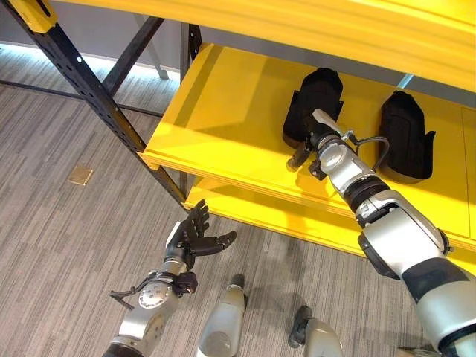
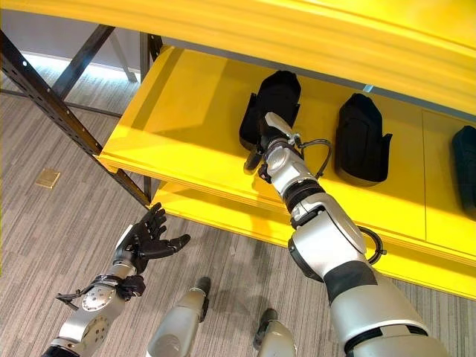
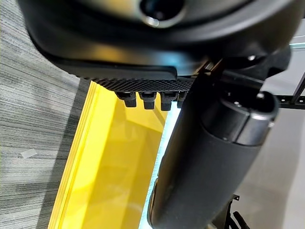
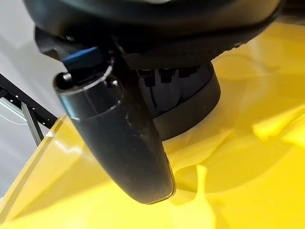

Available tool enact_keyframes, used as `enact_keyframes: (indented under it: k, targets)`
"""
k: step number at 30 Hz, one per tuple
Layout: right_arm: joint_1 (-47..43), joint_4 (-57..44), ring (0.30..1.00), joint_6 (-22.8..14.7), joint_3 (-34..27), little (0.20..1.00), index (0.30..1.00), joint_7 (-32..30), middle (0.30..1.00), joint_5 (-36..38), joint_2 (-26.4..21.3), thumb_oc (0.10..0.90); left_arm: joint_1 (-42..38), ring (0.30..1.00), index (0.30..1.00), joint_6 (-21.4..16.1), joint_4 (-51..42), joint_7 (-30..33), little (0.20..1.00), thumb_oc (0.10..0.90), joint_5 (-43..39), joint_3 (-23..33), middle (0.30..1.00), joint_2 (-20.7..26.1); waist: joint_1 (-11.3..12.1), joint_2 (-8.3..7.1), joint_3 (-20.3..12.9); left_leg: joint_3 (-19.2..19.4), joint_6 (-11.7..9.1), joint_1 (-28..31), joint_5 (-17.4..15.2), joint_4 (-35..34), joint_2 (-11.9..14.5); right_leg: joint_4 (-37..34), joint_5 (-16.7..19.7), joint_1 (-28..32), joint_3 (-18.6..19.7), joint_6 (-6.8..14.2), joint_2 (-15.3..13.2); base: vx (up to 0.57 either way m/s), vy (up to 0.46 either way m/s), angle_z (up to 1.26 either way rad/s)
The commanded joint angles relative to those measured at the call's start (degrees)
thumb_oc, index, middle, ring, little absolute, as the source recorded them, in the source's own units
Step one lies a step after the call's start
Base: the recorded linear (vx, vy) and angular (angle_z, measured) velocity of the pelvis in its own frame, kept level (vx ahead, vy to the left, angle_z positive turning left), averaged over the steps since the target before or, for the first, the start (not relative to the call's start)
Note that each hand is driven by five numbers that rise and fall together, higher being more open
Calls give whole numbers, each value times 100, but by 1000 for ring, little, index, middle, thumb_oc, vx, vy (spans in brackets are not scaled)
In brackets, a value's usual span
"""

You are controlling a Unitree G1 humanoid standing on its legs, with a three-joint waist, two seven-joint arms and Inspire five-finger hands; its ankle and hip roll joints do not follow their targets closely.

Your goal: Move parts from the plastic box to the shelf.

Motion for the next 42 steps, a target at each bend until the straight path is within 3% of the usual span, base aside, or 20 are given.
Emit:
enact_keyframes:
  k: [1,10,17,32,42]
  targets:
    - [-556,-45,1000,-298,149,1000,1000,-137,1000,-162,-220,900,-220,1000,1000,-444,-434,-151,1000,900,97,4,1000,363,34,-153,-342,-186,-15,56,-720,319,481,-488,70,482,305,23,-195,0,0,0]
    - [-547,-451,1000,-304,214,1000,1000,-122,1000,-63,-103,900,-259,1000,1000,-425,-371,-61,1000,900,120,86,1000,329,-80,-218,-405,-140,-21,94,-701,276,500,-509,100,471,324,18,-197,0,0,0]
    - [-362,-1410,1000,-240,156,1000,1000,-122,1000,42,15,900,-286,1000,1000,-377,-297,105,1000,900,166,254,1000,235,-271,-303,-416,-67,-32,116,-726,290,549,-483,82,432,411,-7,-165,-1,-4,-3]
    - [-314,-921,1000,-311,151,1000,1000,32,1000,249,-49,900,-181,1000,1000,-361,-342,25,1000,900,114,290,1000,235,-261,-370,-465,-73,-49,175,-681,195,579,-531,88,504,368,0,-119,0,-5,-2]
    - [-193,-1150,1000,-365,72,1000,1000,-9,1000,372,-130,900,-225,1000,1000,-340,-282,52,1000,900,137,290,1000,207,-295,-364,-465,-63,-49,172,-669,171,589,-541,97,489,383,3,-115,0,0,0]
